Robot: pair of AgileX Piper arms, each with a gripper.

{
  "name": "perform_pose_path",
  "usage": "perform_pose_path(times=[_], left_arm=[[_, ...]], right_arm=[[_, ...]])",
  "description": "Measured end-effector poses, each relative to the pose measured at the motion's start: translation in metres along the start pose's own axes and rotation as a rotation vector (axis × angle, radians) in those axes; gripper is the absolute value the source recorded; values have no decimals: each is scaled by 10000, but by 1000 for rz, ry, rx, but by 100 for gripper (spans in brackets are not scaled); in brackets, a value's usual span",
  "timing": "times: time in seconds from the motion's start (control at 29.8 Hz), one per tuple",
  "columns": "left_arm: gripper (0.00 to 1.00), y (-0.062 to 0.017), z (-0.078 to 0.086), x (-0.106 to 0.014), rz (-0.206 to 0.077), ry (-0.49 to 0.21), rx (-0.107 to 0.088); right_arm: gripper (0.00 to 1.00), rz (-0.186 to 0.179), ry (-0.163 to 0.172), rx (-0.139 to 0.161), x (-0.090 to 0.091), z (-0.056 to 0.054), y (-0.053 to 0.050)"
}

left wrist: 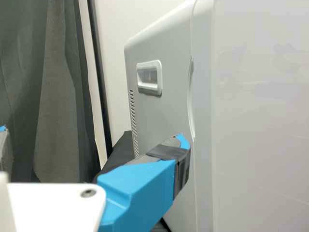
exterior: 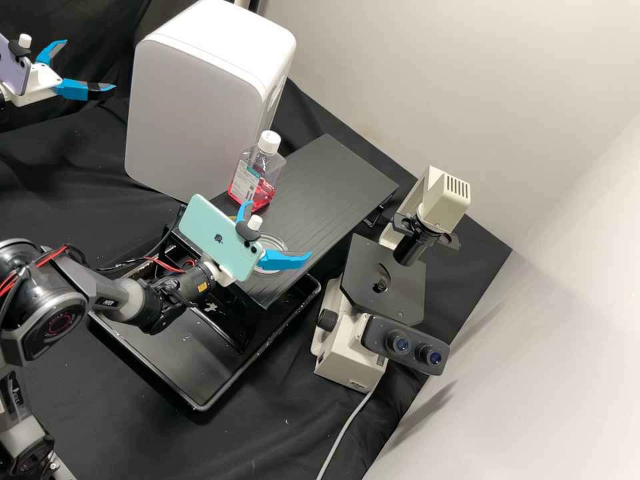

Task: Place the lid on the petri dish

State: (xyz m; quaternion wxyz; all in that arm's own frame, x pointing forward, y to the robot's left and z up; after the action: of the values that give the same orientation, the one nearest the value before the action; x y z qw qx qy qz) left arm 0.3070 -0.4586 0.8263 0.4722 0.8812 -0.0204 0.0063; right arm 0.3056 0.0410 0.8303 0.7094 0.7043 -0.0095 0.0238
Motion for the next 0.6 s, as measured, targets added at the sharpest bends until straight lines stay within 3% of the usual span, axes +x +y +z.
perform_pose_path(times=[0.47, 0.6], left_arm=[[100, 2, 0, 0, 2, 0, 0], [100, 7, 1, -8, 14, -3, -31]], right_arm=[[100, 1, -1, 0, 0, 2, 2], [100, 1, -1, 0, 0, 2, 2]])
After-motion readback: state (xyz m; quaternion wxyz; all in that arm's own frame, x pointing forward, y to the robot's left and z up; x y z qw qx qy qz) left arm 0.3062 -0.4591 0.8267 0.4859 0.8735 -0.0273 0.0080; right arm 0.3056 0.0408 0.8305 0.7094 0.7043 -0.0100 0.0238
